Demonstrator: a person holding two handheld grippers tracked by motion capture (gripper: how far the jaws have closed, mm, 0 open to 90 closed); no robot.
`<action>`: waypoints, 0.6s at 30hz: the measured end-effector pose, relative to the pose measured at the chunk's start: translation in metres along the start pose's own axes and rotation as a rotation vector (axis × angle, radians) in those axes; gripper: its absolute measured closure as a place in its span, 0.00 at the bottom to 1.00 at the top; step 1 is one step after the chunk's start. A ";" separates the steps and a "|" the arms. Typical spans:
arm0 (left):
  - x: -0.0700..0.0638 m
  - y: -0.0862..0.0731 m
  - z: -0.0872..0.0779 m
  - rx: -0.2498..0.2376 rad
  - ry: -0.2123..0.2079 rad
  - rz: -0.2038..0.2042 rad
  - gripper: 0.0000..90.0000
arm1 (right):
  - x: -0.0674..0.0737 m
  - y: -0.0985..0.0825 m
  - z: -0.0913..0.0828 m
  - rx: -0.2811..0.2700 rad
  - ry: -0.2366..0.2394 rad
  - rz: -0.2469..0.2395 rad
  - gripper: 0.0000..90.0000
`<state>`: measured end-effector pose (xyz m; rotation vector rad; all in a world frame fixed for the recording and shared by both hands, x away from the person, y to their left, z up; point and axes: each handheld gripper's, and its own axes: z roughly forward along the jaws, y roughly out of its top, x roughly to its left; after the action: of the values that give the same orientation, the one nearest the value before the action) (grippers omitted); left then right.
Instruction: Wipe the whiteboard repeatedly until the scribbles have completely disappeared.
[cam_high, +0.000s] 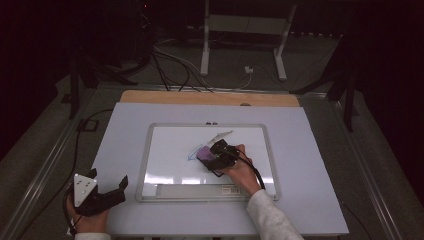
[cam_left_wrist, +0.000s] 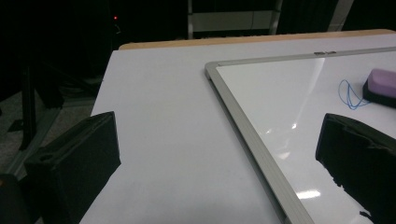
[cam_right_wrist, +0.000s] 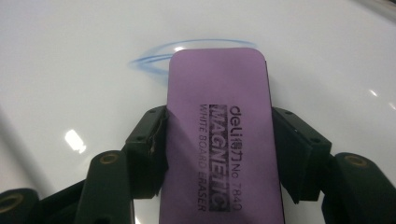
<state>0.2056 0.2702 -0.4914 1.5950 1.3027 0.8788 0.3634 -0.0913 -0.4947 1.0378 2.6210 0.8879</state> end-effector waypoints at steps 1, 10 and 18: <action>0.000 0.000 0.000 -0.001 0.000 0.000 0.01 | 0.003 0.001 0.000 0.006 0.006 -0.012 0.46; 0.001 0.000 -0.001 -0.004 0.000 -0.005 0.01 | -0.034 0.002 0.000 -0.011 -0.182 0.214 0.46; -0.001 0.000 0.001 -0.001 -0.002 0.000 0.01 | -0.012 0.006 0.004 0.001 -0.100 0.118 0.46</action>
<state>0.2060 0.2693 -0.4914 1.5948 1.3007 0.8776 0.3773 -0.0941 -0.4948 1.2147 2.5007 0.8351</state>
